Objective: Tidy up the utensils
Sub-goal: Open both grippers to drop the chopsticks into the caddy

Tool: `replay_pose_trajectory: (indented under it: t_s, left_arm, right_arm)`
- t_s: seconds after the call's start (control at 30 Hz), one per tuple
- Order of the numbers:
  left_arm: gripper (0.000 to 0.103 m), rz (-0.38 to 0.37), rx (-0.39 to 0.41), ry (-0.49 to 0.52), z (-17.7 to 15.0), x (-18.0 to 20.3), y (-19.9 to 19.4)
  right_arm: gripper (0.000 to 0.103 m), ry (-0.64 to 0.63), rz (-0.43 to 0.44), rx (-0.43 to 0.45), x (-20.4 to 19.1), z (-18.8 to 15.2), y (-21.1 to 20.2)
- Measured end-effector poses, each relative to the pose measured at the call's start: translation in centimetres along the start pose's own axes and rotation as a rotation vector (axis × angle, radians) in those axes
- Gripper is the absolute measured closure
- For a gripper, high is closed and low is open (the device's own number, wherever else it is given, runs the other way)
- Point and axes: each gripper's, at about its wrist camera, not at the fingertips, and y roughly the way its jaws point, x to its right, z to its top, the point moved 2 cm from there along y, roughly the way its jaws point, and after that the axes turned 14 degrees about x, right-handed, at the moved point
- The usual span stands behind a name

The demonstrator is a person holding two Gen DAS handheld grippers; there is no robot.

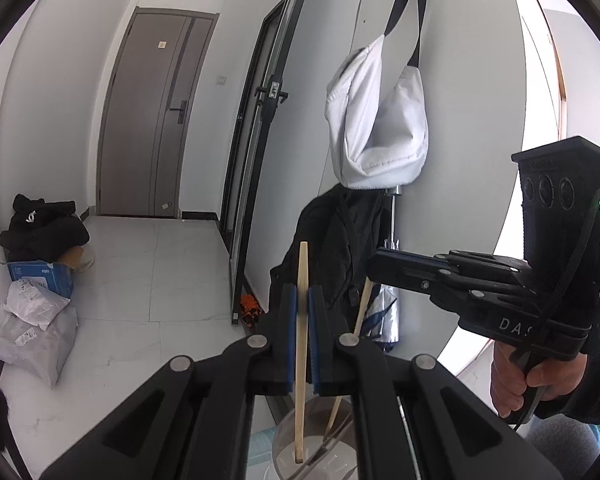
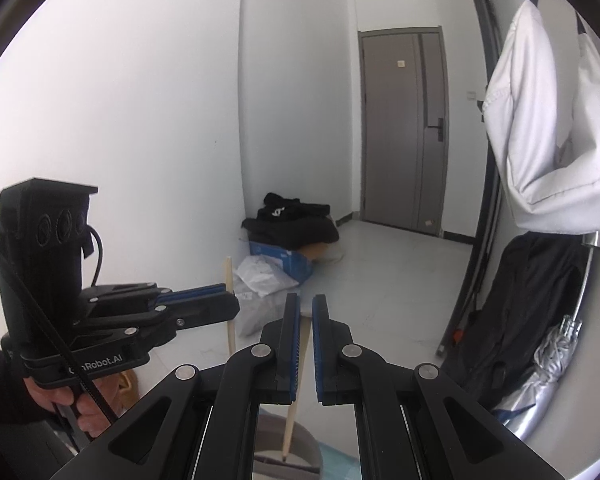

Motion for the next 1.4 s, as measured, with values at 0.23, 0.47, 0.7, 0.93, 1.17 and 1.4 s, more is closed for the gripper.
replay_pose_trajectory:
  t_s: [0.23, 0.47, 0.7, 0.93, 1.17, 1.4]
  left_arm:
    - [0.1, -0.032, -0.092, -0.04, -1.0, 0.0, -0.2]
    - [0.1, 0.024, -0.183, -0.105, -0.3, -0.9, -1.4]
    - [0.041, 0.24, -0.138, -0.151, 0.4, -1.6, -5.7]
    - [0.013, 0.423, -0.086, -0.102, 1.2, 0.8, -9.3]
    - [0.012, 0.483, -0.061, -0.061, 1.3, 3.5, -12.4]
    - [0.005, 0.529, -0.048, -0.068, -0.8, 4.1, -14.3]
  right_arm:
    - [0.098, 0.013, -0.001, -0.063, 0.0, -2.5, 0.9]
    - [0.092, 0.081, 0.045, -0.083, 0.4, -5.6, 0.1]
    - [0.067, 0.167, -0.009, -0.067, 1.2, -5.6, -4.6]
    - [0.033, 0.192, -0.04, 0.004, -1.0, -3.8, -9.3]
    - [0.028, 0.188, -0.081, 0.074, -4.3, -3.4, -13.3]
    - [0.014, 0.227, -0.085, 0.119, -6.2, -4.7, -16.5]
